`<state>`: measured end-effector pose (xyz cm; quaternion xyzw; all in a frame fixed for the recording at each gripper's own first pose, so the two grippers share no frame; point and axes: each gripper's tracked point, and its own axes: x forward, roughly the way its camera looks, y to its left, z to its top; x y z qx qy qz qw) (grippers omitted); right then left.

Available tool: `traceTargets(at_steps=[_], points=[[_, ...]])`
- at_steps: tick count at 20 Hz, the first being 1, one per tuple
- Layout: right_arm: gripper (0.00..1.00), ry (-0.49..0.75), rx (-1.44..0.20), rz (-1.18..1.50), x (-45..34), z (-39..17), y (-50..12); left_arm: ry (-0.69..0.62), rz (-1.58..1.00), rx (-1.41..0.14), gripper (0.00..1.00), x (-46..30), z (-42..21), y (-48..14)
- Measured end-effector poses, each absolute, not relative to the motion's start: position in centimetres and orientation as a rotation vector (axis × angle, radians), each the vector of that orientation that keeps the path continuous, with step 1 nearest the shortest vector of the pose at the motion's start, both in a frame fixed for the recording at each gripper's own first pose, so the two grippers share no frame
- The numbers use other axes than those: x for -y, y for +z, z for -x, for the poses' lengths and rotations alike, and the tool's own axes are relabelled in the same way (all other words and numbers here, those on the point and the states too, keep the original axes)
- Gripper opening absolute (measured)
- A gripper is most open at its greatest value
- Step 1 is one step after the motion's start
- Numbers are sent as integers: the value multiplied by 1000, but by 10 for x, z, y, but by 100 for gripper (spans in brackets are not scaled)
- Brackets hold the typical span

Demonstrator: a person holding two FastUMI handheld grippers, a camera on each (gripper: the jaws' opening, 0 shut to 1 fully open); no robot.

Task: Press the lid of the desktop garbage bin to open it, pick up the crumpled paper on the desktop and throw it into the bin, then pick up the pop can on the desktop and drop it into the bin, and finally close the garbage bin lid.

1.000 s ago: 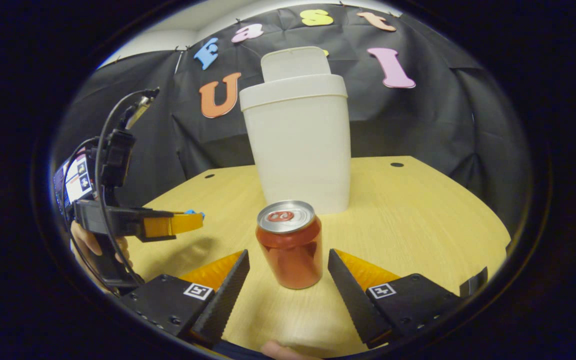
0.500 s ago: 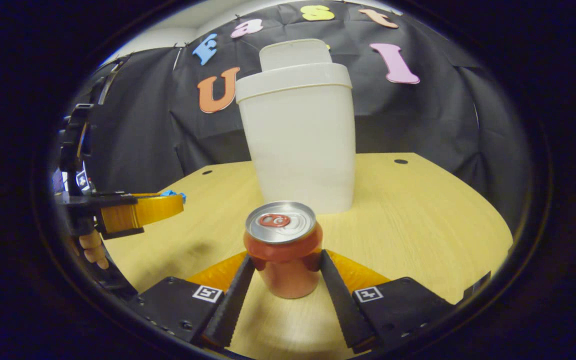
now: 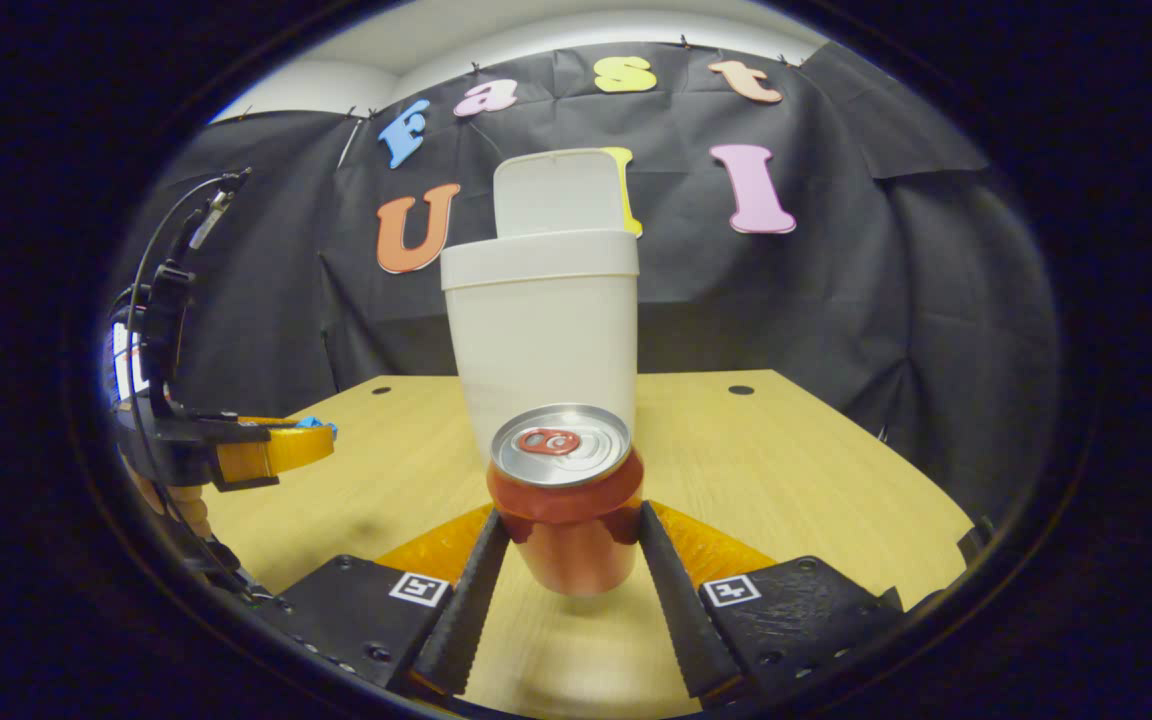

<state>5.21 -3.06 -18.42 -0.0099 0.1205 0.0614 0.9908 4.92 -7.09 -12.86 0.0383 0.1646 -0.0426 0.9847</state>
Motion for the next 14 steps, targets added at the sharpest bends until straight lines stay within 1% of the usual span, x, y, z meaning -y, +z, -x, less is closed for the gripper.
traceTargets(at_steps=[2, 3, 6, 8, 14], points=[[77, 107, -212, 51, 33, -46, -177, -73, -82, -304, 41, 68, -47, -119], [75, 108, -203, 55, 33, -43, -174, -71, -86, -290, 42, 68, -46, -115], [75, 151, -181, 76, 19, -34, -166, -70, -85, -252, 42, 71, -44, -105], [71, 138, -162, 113, 20, -35, -161, -69, -88, -238, 41, 74, -41, -100], [71, 138, -86, 108, 18, -23, -128, -71, -90, -197, 41, 85, -31, -86]])
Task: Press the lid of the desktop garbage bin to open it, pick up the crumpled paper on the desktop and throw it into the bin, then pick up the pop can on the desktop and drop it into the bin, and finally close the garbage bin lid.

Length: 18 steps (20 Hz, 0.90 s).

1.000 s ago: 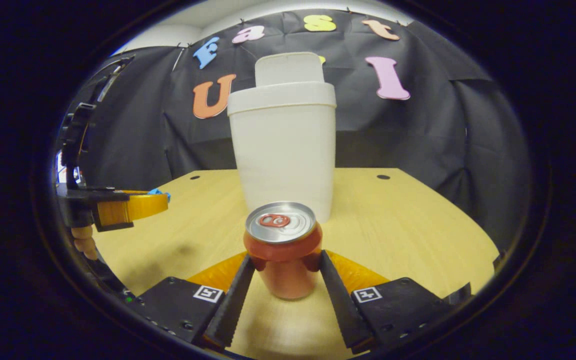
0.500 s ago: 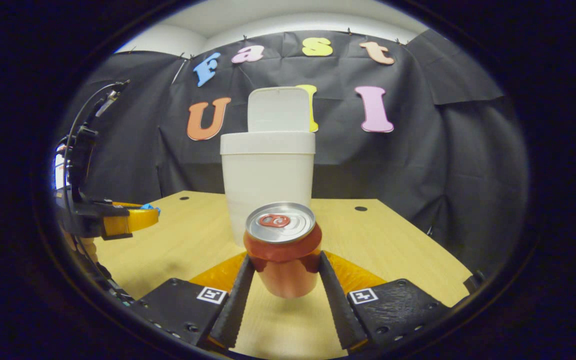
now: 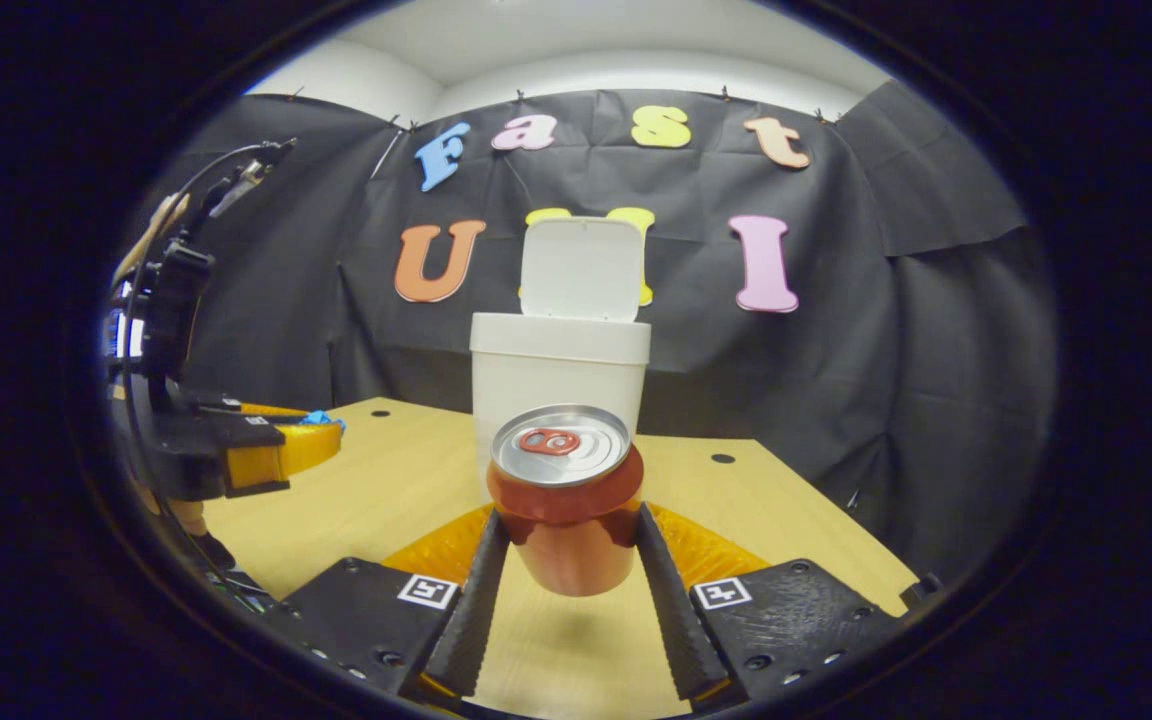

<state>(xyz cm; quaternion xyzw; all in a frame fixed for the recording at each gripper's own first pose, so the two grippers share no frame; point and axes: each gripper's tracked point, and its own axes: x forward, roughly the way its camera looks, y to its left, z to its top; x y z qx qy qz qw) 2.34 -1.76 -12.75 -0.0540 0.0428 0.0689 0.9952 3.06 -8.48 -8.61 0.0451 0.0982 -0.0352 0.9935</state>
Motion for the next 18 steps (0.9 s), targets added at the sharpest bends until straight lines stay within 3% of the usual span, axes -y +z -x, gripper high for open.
traceTargets(at_steps=[12, 18], points=[[71, 97, -57, 74, 58, -20, -112, -17, -62, -186, 41, 87, -27, -69], [72, 105, -60, 86, 57, -15, -112, -58, -14, -176, 41, 107, -35, -34]])
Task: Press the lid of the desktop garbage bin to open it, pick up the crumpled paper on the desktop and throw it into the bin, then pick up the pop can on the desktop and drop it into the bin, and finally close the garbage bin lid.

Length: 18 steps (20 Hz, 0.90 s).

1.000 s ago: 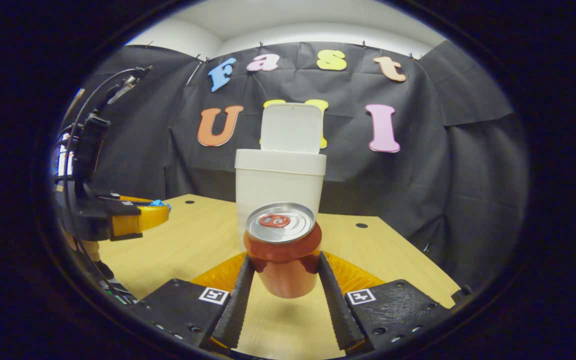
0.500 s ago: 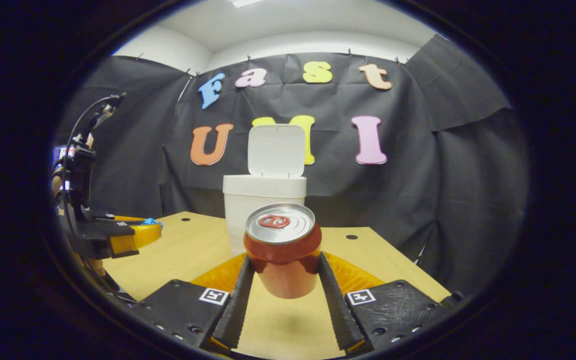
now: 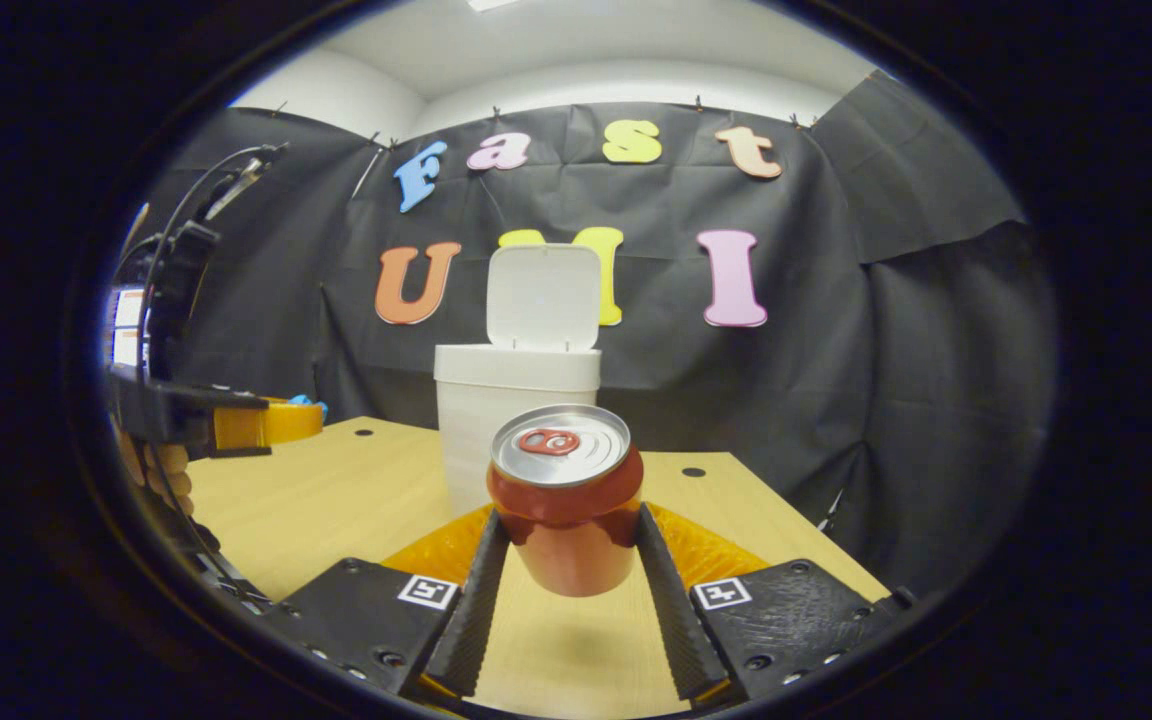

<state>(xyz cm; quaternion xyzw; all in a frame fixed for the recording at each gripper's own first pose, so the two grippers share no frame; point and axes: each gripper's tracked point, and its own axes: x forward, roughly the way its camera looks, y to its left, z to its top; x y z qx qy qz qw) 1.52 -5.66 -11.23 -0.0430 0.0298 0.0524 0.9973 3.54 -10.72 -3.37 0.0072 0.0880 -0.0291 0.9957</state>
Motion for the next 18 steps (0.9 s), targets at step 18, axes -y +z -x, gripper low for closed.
traceTargets(at_steps=[18], points=[[71, 24, 41, 85, 113, -3, -73, -66, -214, 137, 44, 197, -125, 158]])
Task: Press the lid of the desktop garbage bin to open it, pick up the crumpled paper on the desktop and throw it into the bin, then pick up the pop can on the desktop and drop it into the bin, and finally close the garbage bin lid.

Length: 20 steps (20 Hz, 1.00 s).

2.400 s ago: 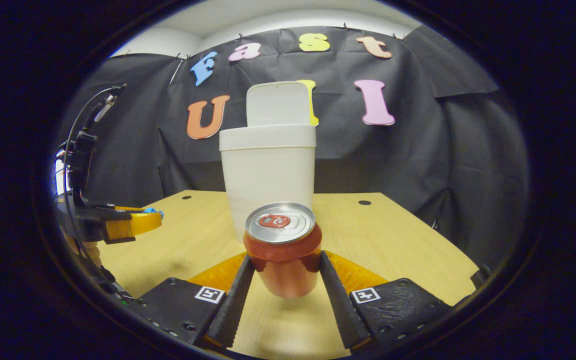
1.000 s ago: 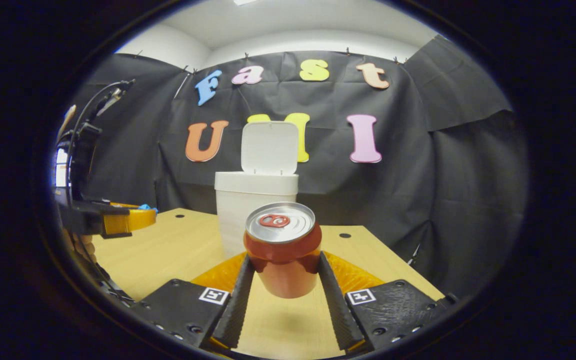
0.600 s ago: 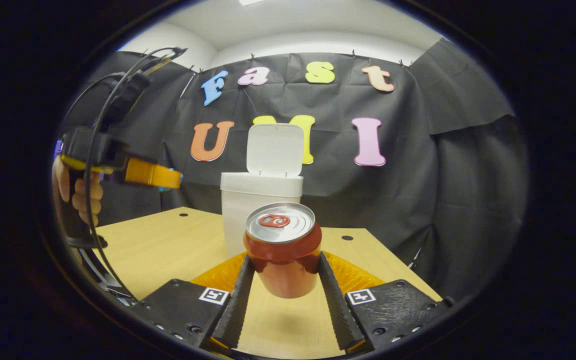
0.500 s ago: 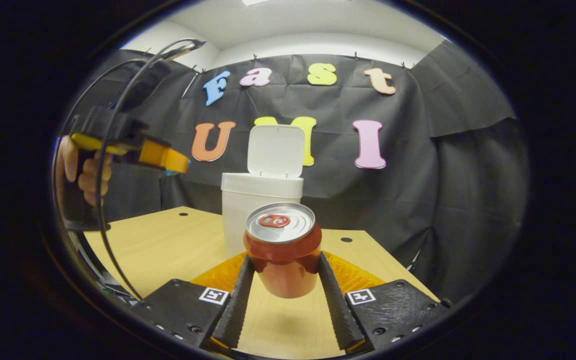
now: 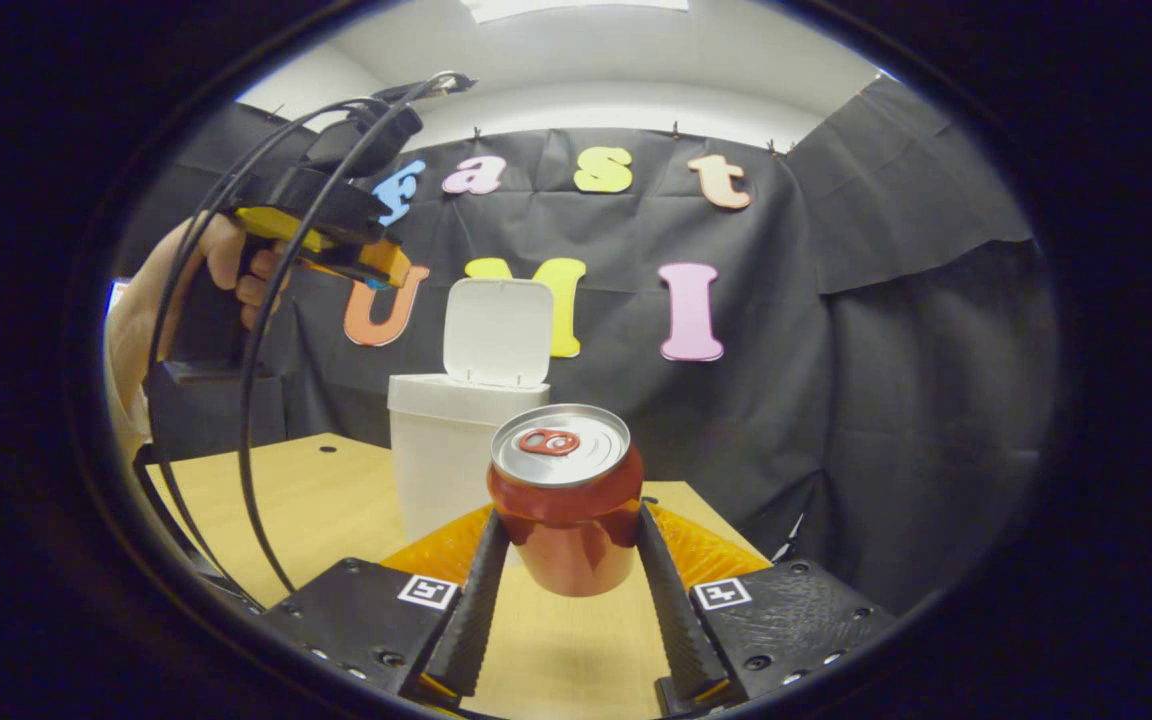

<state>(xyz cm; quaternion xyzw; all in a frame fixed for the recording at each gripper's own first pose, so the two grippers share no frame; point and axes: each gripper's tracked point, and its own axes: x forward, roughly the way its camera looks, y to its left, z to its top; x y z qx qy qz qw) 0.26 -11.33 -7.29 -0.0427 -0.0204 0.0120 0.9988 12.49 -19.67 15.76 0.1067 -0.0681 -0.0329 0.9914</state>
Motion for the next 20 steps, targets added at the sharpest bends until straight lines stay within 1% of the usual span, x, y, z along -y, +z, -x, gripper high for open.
traceTargets(at_steps=[1, 3, 4, 5, 6, 10, 11, 13, 14, 15, 16, 17, 19, 20], points=[[72, 41, 42, 78, 114, 0, -71, -100, -202, 186, 40, 213, -136, 169], [70, 74, 36, 33, 119, 4, -68, -169, -173, 259, 40, 246, -154, 182], [72, 82, 40, 18, 123, 4, -67, -171, -166, 275, 43, 253, -163, 182], [72, 77, 28, 7, 131, 2, -72, -162, -167, 266, 36, 259, -176, 177], [72, 68, 16, -12, 138, 0, -75, -152, -172, 247, 40, 263, -191, 171], [70, 90, -28, -114, 149, -5, -76, -80, -156, 127, 40, 263, -239, 123], [72, 96, -24, -118, 152, -6, -73, -68, -150, 93, 40, 261, -248, 112], [71, 124, -15, -132, 149, -1, -70, -43, -136, 58, 41, 254, -259, 99], [71, 145, -12, -135, 144, 1, -68, -31, -130, 53, 46, 250, -264, 96], [72, 156, -7, -129, 142, 1, -67, -20, -124, 49, 45, 246, -267, 94], [71, 152, -4, -119, 143, 2, -68, -8, -124, 42, 36, 243, -271, 91], [71, 144, -3, -107, 144, 2, -69, -4, -131, 29, 41, 241, -272, 88], [70, 144, -4, -102, 143, 2, -70, -8, -131, 21, 41, 241, -272, 86], [72, 148, -5, -106, 142, 2, -70, -12, -124, 23, 41, 240, -271, 87]])
